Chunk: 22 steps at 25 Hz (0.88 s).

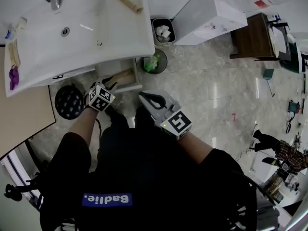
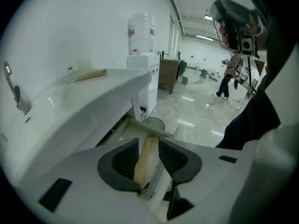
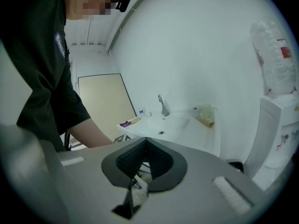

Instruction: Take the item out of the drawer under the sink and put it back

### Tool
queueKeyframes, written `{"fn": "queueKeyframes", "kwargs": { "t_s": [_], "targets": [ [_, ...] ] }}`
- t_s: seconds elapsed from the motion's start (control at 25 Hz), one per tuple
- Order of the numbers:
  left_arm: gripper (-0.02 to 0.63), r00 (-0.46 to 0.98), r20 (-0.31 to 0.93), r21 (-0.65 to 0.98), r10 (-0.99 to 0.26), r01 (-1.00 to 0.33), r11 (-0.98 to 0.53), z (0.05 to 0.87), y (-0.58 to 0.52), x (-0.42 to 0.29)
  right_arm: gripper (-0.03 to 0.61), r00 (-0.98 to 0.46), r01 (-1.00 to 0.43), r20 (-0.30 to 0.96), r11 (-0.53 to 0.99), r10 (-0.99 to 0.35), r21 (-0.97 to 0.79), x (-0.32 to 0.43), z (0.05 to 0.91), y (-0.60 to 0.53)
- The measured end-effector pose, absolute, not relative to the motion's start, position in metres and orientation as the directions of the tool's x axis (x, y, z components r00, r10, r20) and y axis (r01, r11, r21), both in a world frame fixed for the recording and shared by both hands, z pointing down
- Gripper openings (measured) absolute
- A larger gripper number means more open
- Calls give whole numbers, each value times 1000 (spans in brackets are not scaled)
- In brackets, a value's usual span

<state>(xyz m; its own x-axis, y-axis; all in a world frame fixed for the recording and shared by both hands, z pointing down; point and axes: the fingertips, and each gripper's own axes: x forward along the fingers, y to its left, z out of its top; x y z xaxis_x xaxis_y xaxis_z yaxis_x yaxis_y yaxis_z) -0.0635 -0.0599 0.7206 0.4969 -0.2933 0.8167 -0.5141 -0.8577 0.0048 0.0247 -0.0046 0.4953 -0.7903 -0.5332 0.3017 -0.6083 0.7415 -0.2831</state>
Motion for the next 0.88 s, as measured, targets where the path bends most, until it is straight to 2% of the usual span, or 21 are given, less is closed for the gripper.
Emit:
{"fn": "queueKeyframes", "kwargs": {
  "t_s": [0.48, 0.88],
  "targets": [
    [153, 321, 942, 51, -101, -433, -900, 831, -75, -72, 2, -750, -658, 355, 681, -558, -321, 68, 523, 9],
    [155, 252, 967, 51, -29, -305, -951, 881, -77, -67, 2, -741, -665, 387, 679, -549, -310, 67, 539, 10]
  ]
}}
